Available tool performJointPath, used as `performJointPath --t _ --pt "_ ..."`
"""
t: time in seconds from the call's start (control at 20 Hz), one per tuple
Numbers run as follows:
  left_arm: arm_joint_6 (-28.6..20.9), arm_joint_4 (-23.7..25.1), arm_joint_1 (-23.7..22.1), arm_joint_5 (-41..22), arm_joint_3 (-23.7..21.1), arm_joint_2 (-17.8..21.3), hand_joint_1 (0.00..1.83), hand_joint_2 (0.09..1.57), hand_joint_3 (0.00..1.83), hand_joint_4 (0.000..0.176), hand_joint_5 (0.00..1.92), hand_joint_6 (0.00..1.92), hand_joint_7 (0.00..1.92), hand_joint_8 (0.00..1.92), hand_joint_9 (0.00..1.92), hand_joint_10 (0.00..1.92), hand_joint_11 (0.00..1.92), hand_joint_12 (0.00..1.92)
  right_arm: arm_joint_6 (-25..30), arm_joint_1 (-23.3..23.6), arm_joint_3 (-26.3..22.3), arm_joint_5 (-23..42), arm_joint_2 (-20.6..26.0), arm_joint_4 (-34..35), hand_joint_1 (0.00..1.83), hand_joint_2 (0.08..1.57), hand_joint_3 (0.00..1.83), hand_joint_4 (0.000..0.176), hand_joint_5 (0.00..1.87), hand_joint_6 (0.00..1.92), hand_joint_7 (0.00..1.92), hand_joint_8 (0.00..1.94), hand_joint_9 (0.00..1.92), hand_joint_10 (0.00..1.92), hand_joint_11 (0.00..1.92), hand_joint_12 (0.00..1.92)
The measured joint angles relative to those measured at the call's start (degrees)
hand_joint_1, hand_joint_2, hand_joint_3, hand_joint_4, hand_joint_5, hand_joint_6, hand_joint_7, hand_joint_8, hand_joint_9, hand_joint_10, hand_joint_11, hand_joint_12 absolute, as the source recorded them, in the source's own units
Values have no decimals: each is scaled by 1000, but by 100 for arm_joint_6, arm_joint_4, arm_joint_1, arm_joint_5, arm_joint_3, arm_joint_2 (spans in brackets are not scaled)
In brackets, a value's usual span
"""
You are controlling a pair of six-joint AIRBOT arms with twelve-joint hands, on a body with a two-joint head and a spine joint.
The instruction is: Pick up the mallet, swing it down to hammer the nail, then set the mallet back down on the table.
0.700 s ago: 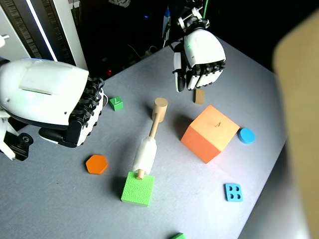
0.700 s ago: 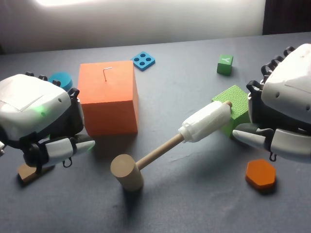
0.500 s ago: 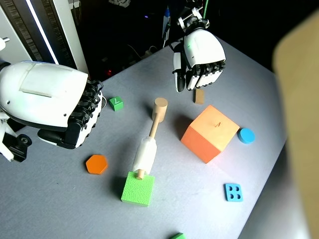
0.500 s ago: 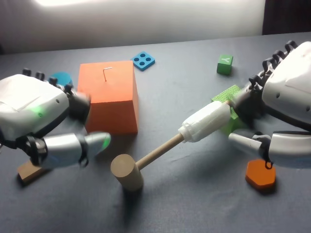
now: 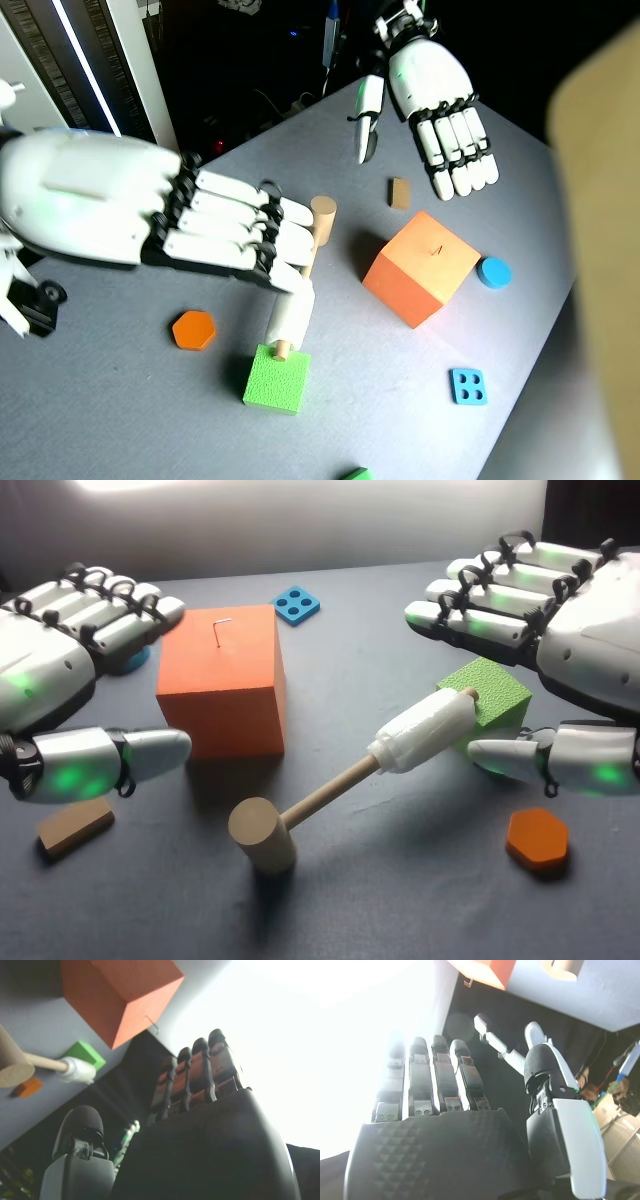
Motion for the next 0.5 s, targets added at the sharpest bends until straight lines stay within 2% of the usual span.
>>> performJointPath --t 0.1,0.15,0.2,0.25,0.3,0.35,0.4,0.5 --pt "-514 555 0 264 144 -7 0 1213 10 0 0 0 0 0 0 0 0 0 1075 -7 179 -120 -20 -1158 266 1167 0 0 63 3 72 4 51 7 0 279" --pt "-914 1021 15 341 293 -74 0 1209 8 0 0 0 0 0 0 0 0 0 1248 -4 238 -153 -46 -1464 310 1147 0 0 31 0 41 0 33 1 0 235" --pt "-1165 1281 17 409 372 -127 0 1202 4 0 0 0 0 0 0 0 0 0 1248 79 254 -348 -96 -1480 428 1145 0 0 8 0 8 0 6 0 0 158" --pt "-1346 1502 48 444 439 -166 0 1196 1 0 0 0 0 0 0 0 0 0 1185 203 271 -632 -170 -1427 545 1145 0 0 1 0 1 0 0 0 0 31" --pt "-1526 1709 81 448 501 -173 0 1189 0 0 0 0 0 0 0 0 0 0 402 330 275 -918 -286 -704 724 1110 0 0 0 0 0 0 0 0 0 5" --pt "-1622 1860 101 448 562 -184 0 1181 0 0 0 0 0 0 0 0 0 0 -125 352 282 -1056 -365 -168 877 1061 0 0 0 0 0 0 0 0 0 0" --pt "-1742 1928 101 442 638 -216 0 1179 0 0 0 0 0 0 0 0 0 0 -450 352 282 -1167 -417 184 892 1054 0 0 0 0 0 0 0 0 0 0" --pt "-1945 2041 203 389 758 -251 0 1184 0 0 0 0 0 0 0 0 0 0 -619 468 295 -1585 -533 627 1148 982 0 0 0 0 0 0 0 0 36 18"
